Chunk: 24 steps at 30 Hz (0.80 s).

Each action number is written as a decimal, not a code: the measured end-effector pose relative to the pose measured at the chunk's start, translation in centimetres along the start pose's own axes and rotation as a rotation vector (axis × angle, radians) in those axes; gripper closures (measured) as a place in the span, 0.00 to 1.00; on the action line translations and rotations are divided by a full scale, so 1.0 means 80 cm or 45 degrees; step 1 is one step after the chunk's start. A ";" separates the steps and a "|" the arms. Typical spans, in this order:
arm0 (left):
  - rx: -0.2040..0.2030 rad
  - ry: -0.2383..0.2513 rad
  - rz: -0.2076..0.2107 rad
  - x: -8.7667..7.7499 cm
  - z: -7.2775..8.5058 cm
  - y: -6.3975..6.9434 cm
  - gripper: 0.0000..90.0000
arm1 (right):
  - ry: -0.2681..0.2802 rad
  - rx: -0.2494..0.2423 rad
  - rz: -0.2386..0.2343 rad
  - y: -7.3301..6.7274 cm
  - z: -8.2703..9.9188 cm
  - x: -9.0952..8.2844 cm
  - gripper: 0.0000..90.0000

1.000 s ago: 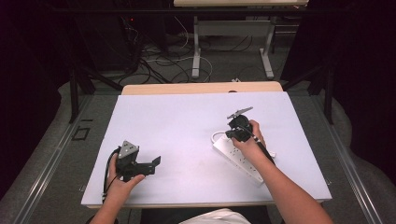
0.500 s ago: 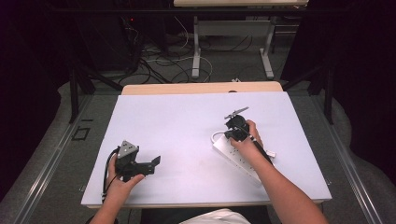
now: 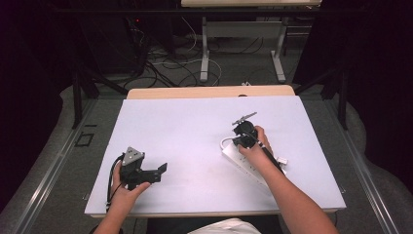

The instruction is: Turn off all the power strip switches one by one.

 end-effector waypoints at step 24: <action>0.001 -0.002 0.003 0.001 -0.001 0.001 0.03 | 0.041 0.056 -0.027 0.014 0.006 0.000 1.00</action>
Point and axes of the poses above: each handheld gripper's, and its own axes: x roughly forward along the jaws, z roughly out of its underside, y roughly to its right, the point moved 5 cm from there along x, roughly forward along the jaws, and after that the axes turned 14 degrees about x, right-handed, at the moved point
